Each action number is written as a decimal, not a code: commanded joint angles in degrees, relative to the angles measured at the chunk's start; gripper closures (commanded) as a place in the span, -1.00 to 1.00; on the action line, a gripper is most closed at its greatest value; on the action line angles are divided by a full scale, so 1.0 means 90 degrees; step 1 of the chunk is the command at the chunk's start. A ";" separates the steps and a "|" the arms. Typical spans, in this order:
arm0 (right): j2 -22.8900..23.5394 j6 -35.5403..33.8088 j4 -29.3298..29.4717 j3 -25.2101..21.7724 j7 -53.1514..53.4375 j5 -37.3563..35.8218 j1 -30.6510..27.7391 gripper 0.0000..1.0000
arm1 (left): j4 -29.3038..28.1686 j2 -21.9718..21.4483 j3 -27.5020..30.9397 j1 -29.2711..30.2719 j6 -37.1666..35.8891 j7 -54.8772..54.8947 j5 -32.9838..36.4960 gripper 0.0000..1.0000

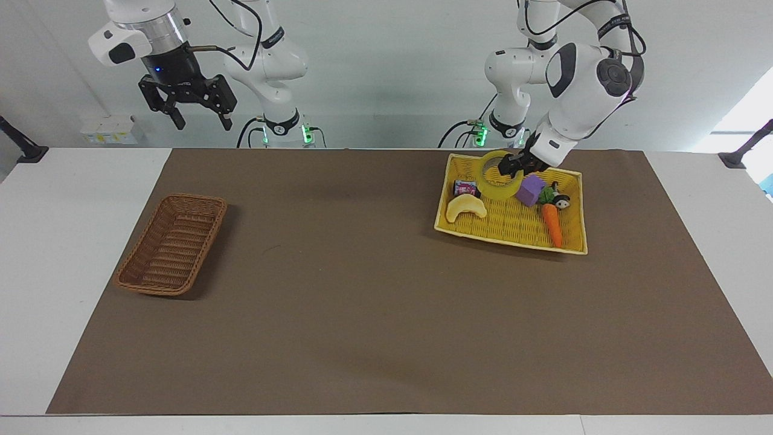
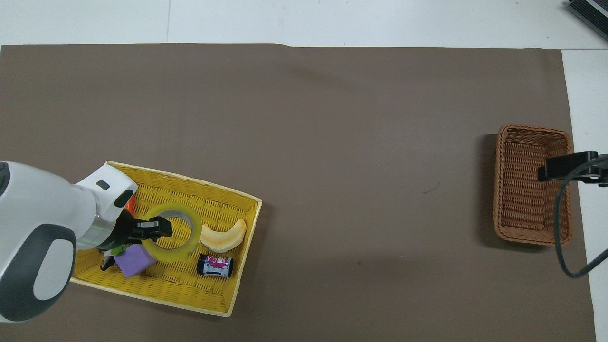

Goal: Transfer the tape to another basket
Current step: 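Lift the tape with the left gripper while the right gripper approaches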

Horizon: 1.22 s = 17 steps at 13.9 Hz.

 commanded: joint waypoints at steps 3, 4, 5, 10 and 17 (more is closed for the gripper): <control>-0.0072 0.0651 -0.0744 0.0021 -0.0792 0.1129 0.0242 -1.00 | 0.0313 0.0238 -0.0133 -0.0252 0.0400 -0.0072 -0.1718 1.00; -0.0072 0.0817 -0.0832 0.0021 -0.0753 0.1169 0.0505 -1.00 | 0.0313 0.0238 -0.0133 -0.0447 0.0526 -0.0081 -0.1935 1.00; -0.0063 0.1032 -0.0949 0.0021 -0.0511 0.1305 0.0711 -1.00 | 0.0332 0.0228 -0.0143 -0.0585 0.0702 -0.0091 -0.2082 1.00; 0.0279 0.1541 -0.1573 0.0021 -0.0079 0.3880 0.0849 -1.00 | 0.0703 0.0238 -0.0338 -0.1249 0.1258 -0.1045 -0.2572 1.00; 0.0162 0.1816 -0.2619 0.0021 -0.0399 0.6393 0.0820 -1.00 | 0.0918 0.0315 -0.0534 -0.2157 0.2177 -0.2043 -0.2533 1.00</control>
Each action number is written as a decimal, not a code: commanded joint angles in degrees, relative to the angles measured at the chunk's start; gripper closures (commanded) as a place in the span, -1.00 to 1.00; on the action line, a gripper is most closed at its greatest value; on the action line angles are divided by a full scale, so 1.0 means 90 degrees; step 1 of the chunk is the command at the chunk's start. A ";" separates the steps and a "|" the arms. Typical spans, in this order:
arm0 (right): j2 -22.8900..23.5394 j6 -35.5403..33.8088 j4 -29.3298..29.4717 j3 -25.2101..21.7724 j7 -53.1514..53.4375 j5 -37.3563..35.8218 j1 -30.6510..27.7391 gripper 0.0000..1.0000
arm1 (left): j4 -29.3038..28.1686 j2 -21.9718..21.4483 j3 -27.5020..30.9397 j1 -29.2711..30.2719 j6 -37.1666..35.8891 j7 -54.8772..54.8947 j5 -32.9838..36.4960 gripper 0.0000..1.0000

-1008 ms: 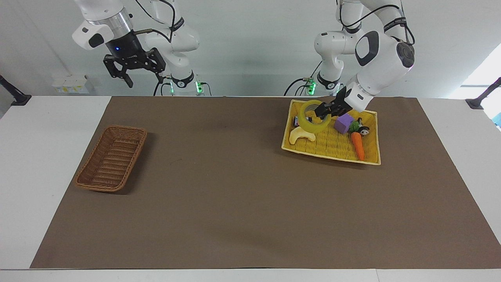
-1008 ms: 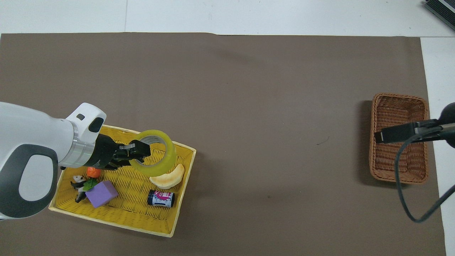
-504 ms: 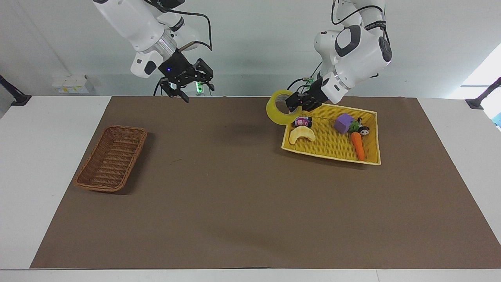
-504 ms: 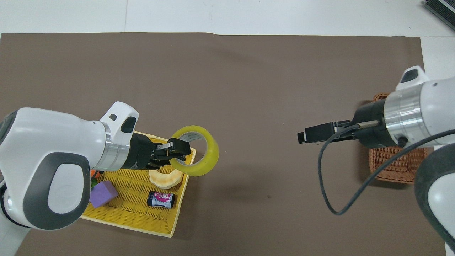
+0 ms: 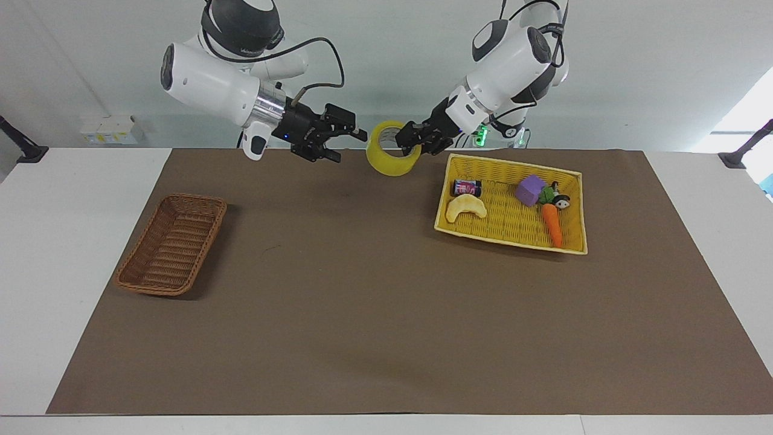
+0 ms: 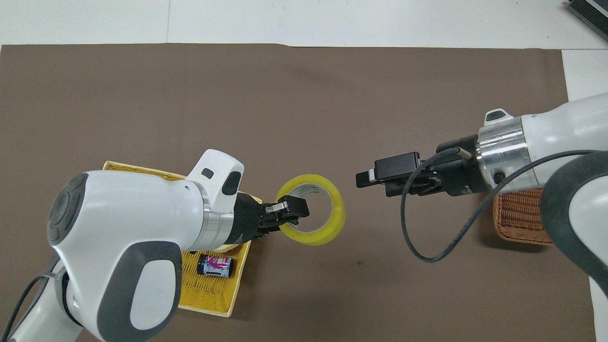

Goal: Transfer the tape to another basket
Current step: 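Lift the tape with the left gripper while the right gripper approaches, then grasp the tape rim with the right gripper beside the left gripper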

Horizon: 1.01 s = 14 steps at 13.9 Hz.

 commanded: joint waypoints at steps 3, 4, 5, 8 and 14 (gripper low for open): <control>-0.0326 -0.0037 -0.0732 0.0020 -0.0679 0.0528 -0.0157 -1.00 | 0.0579 0.0308 -0.0144 -0.0236 0.0511 -0.0642 -0.0037 1.00; -0.0346 -0.0085 -0.0741 0.0010 -0.0669 0.0713 -0.0157 -1.00 | 0.0725 0.0415 -0.0164 -0.0236 0.0511 -0.0740 -0.0027 1.00; -0.0346 -0.0231 -0.0751 0.0000 -0.0718 0.0724 -0.0167 -1.00 | 0.0785 0.0436 -0.0164 -0.0236 0.0521 -0.0779 -0.0017 1.00; -0.0337 -0.0524 -0.0732 -0.0029 -0.0757 0.0715 -0.0381 -1.00 | 0.0775 0.0436 -0.0213 -0.0246 0.0521 -0.0780 -0.0017 1.00; -0.0297 -0.0691 -0.0663 -0.0039 -0.0611 0.0695 -0.0499 1.00 | 0.0766 0.0436 -0.0223 -0.0265 0.0628 -0.0780 -0.0027 1.00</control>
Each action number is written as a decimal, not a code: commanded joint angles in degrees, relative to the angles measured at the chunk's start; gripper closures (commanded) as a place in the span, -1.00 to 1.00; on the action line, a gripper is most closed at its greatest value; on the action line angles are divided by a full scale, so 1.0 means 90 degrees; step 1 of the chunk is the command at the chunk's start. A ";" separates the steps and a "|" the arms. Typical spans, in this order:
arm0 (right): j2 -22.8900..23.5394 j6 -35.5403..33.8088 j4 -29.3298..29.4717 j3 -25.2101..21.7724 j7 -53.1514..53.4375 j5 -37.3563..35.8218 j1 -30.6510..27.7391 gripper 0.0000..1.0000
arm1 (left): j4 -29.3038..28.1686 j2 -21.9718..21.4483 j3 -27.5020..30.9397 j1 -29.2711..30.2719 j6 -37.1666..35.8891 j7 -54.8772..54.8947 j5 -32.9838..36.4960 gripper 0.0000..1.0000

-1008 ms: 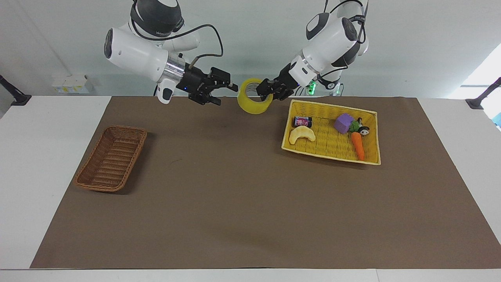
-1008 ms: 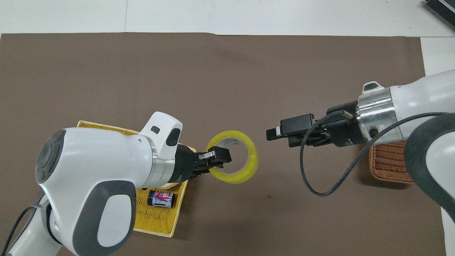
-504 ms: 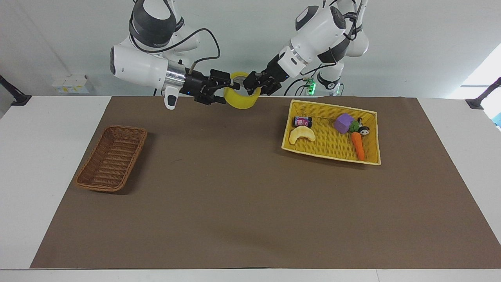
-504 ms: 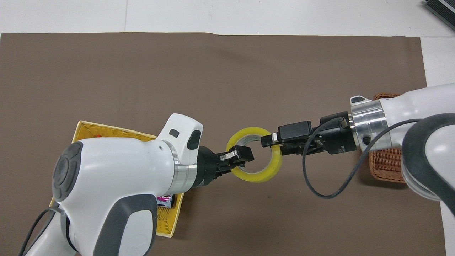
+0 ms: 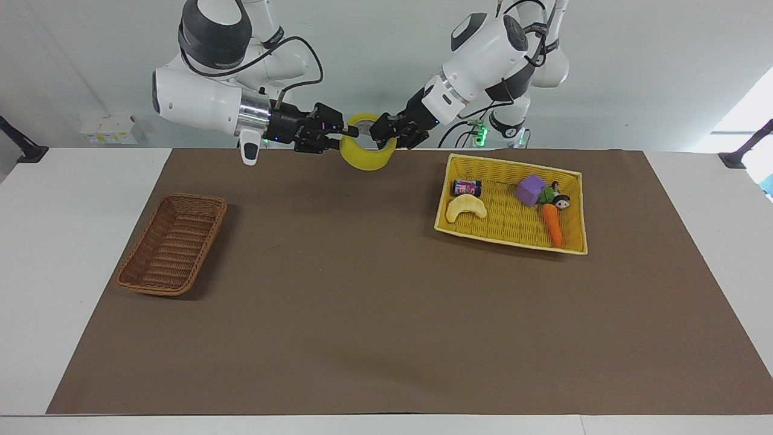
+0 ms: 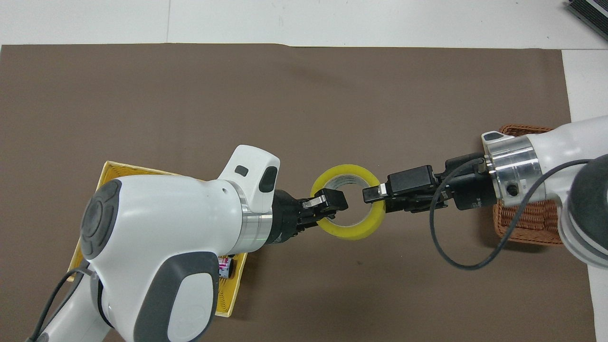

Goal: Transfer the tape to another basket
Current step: 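Grasp the tape rim with the right gripper beside the left gripper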

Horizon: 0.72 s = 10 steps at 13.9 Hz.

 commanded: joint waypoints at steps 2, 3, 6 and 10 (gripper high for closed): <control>-0.0042 -0.0071 -0.0107 0.0023 0.0062 0.0070 -0.0061 1.00 | 0.0143 -0.0015 0.0059 -0.0105 0.0308 -0.0117 -0.0039 1.00; -0.0033 -0.0062 -0.0039 0.0013 0.0208 0.0041 -0.0061 1.00 | 0.0143 -0.0015 0.0059 -0.0115 0.0309 -0.0117 -0.0049 1.00; 0.0143 -0.0178 0.0400 0.0003 0.0356 -0.0241 -0.0168 1.00 | 0.0104 -0.0035 0.0069 -0.0105 0.0309 -0.0204 -0.0049 -1.00; 0.0299 -0.0345 0.0616 -0.0007 0.0327 -0.0602 -0.0538 1.00 | -0.0129 -0.0288 0.0059 -0.0105 0.0921 -0.0438 -0.0671 -1.00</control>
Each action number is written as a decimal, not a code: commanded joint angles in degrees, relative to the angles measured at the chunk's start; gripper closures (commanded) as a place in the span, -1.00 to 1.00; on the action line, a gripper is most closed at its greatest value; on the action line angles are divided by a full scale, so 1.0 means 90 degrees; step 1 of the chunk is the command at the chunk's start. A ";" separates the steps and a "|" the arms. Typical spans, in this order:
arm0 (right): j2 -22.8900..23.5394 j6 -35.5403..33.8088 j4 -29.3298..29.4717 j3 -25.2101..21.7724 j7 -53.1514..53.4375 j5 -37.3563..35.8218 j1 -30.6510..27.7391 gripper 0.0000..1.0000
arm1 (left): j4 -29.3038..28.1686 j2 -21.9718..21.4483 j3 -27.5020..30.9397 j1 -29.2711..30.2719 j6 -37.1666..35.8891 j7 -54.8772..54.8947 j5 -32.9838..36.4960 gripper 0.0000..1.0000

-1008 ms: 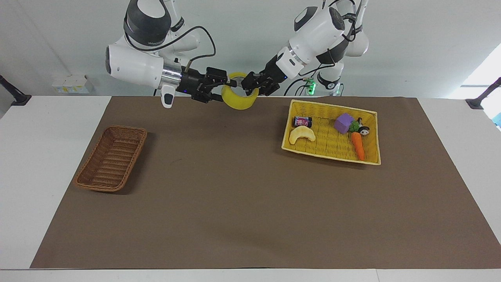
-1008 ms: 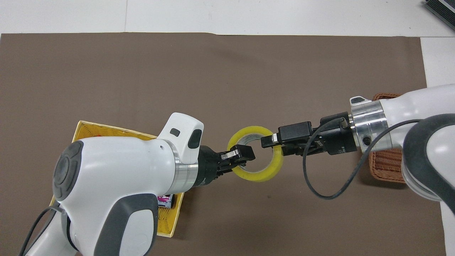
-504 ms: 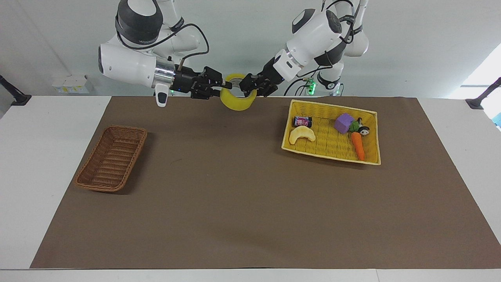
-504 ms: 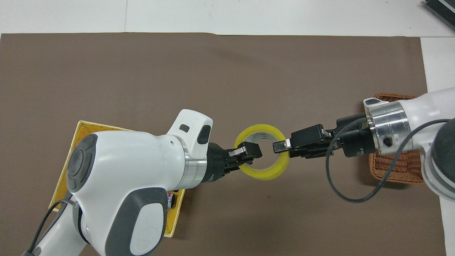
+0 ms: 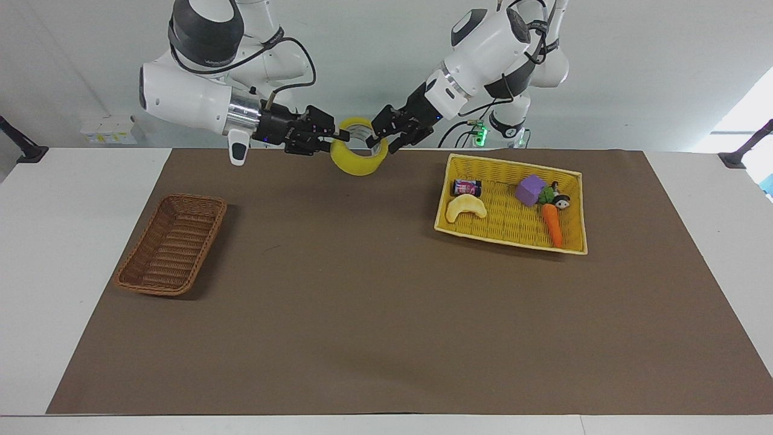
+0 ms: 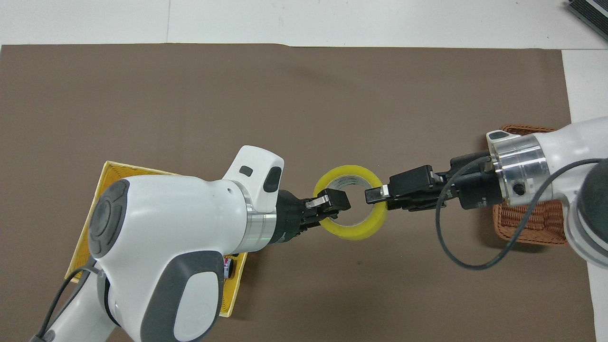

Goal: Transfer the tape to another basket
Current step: 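Open the left gripper while the right gripper pulls the tape away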

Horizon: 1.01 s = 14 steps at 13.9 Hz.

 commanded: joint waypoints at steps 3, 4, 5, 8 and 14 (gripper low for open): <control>0.0217 -0.0209 0.0363 0.0022 -0.0364 -0.1069 -0.0688 1.00 | -0.0343 -0.0368 0.0068 -0.0131 0.0987 -0.0321 -0.0945 -1.00; 0.0246 -0.0132 0.0373 0.0012 -0.0667 -0.1595 -0.0796 1.00 | -0.0304 -0.0465 0.0117 -0.0092 0.0910 -0.0554 -0.0888 -1.00; 0.0256 -0.0092 0.0402 0.0012 -0.0931 -0.2190 -0.0874 1.00 | -0.0332 -0.0553 0.0137 -0.0014 0.0735 -0.0528 -0.0819 -1.00; 0.0324 0.0337 0.0314 0.0022 -0.2111 -0.3706 -0.1176 1.00 | -0.0245 -0.0573 0.0147 0.0433 -0.0318 -0.0557 0.0670 -1.00; 0.0822 0.0260 0.0363 0.0022 -0.3501 -0.3758 -0.2465 1.00 | -0.0001 -0.0417 0.0147 0.2005 -0.1580 0.1499 0.1896 -1.00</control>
